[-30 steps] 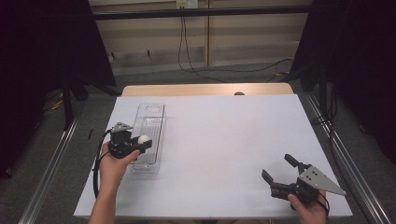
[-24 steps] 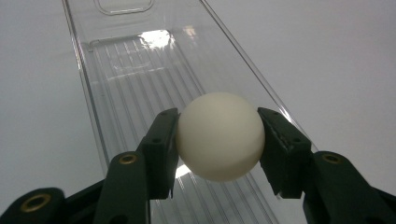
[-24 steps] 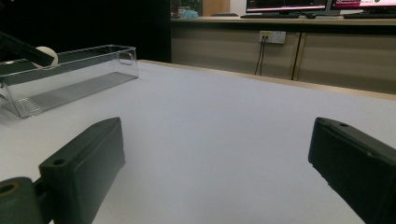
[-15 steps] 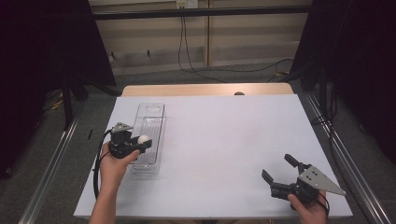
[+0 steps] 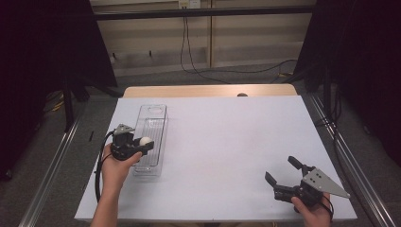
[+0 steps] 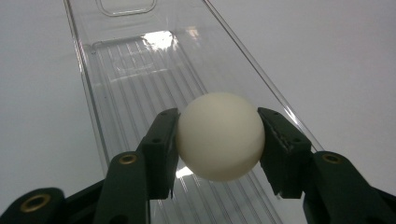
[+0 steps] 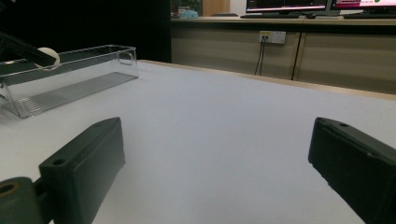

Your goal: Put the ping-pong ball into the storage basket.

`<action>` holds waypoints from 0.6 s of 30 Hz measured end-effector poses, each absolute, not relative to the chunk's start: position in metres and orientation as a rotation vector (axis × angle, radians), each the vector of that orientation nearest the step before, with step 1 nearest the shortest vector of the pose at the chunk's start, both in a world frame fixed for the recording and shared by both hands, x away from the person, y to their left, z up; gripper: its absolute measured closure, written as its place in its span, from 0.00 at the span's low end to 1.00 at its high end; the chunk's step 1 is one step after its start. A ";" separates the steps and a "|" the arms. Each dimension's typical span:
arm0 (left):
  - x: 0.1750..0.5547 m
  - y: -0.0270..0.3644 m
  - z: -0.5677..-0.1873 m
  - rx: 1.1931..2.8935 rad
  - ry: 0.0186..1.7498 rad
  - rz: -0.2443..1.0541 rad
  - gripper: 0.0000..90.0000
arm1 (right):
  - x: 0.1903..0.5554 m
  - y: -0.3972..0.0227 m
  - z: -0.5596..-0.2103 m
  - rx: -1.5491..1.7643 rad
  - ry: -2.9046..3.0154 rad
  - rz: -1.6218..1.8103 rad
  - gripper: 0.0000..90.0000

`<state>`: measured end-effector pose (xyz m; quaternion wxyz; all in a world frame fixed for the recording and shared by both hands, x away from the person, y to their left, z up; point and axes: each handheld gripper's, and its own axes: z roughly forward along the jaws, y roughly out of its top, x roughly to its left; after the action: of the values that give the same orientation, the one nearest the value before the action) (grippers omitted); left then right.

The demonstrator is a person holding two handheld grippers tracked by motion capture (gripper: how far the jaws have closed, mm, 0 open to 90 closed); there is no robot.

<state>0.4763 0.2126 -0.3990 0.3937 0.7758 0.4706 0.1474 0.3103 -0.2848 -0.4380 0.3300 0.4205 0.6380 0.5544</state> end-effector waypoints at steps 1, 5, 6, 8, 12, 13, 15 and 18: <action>0.476 0.212 -0.399 1.968 1.194 0.375 0.57 | 0.310 -0.285 -0.438 1.098 1.672 1.449 0.04; 0.477 0.211 -0.400 1.958 1.200 0.386 0.57 | 0.310 -0.285 -0.438 1.099 1.669 1.450 0.04; 0.477 0.211 -0.400 1.956 1.200 0.386 0.57 | 0.310 -0.285 -0.438 1.102 1.665 1.450 0.04; 0.477 0.211 -0.400 1.956 1.199 0.380 0.57 | 0.310 -0.285 -0.438 1.100 1.672 1.450 0.04; 0.477 0.211 -0.399 1.959 1.204 0.387 0.56 | 0.310 -0.285 -0.438 1.103 1.668 1.450 0.04; 0.477 0.211 -0.399 1.958 1.202 0.388 0.56 | 0.310 -0.285 -0.438 1.101 1.669 1.451 0.04; 0.478 0.211 -0.400 1.953 1.200 0.380 0.56 | 0.310 -0.285 -0.438 1.101 1.668 1.451 0.04; 0.478 0.212 -0.399 1.961 1.193 0.379 0.56 | 0.310 -0.285 -0.438 1.100 1.668 1.450 0.04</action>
<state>0.4782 0.2123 -0.3994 0.3966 0.7738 0.4707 0.1494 0.3102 -0.2847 -0.4380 0.3300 0.4205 0.6379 0.5544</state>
